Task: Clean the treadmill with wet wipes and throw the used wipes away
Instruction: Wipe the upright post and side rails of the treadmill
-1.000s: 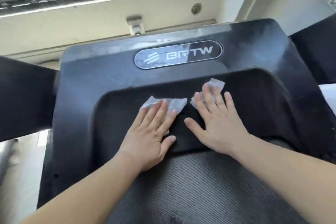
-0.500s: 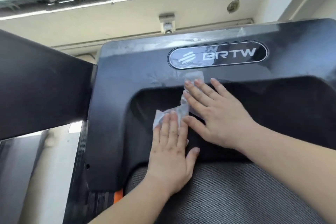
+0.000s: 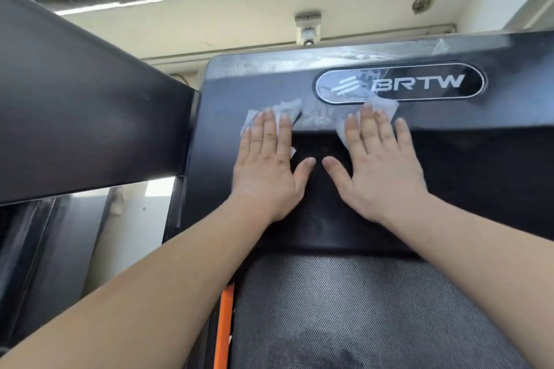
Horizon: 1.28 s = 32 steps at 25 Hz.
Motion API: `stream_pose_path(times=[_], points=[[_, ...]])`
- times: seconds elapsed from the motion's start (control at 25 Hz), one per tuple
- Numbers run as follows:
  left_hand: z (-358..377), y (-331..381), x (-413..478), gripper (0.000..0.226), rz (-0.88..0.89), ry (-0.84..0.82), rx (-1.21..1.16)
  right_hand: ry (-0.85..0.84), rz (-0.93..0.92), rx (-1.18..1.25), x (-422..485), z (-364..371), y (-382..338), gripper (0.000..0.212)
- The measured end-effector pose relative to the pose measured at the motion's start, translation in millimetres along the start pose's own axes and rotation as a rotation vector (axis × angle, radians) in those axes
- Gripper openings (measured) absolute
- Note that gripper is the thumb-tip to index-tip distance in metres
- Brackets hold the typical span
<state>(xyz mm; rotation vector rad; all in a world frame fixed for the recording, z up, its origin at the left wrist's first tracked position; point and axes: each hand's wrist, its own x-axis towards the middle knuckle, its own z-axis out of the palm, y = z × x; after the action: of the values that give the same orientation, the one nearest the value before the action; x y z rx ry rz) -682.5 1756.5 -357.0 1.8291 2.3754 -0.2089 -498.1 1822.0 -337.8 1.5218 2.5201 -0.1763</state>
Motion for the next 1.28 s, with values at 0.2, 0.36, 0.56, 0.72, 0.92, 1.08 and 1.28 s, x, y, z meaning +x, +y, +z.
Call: stream_pose_path(times=[0.2, 0.36, 0.56, 0.72, 0.92, 1.08, 1.28], points=[[18.8, -52.8, -79.6, 0.086, -0.165, 0.040, -0.083, -0.047, -0.302, 0.110, -59.2, 48.2, -96.2, 0.078], [60.7, -53.8, -158.0, 0.087, -0.241, 0.071, -0.132, -0.050, -0.458, 0.110, -99.1, 78.9, -103.5, 0.067], [86.4, -49.6, -199.6, 0.095, -0.171, 0.029, -0.053, -0.025, -0.391, -0.035, -98.2, 79.7, -2.5, 0.067], [57.4, -31.2, -139.4, 0.088, -0.040, 0.021, 0.085, -0.115, -0.179, -0.073, -103.5, 74.4, 70.1, 0.074], [33.3, 15.3, -42.4, 0.091, -0.058, -0.003, 0.025, -0.241, 0.204, 0.020, -102.1, 57.0, 130.5, 0.075], [58.6, 84.0, -78.3, 0.089, 0.227, -0.037, -0.119, -0.243, 0.433, 0.200, -103.8, 58.9, 112.3, 0.081], [58.5, 67.8, -70.1, 0.070, 0.589, 0.092, 0.024, -0.135, -0.151, 0.080, -114.2, 69.4, 73.3, 0.076]])
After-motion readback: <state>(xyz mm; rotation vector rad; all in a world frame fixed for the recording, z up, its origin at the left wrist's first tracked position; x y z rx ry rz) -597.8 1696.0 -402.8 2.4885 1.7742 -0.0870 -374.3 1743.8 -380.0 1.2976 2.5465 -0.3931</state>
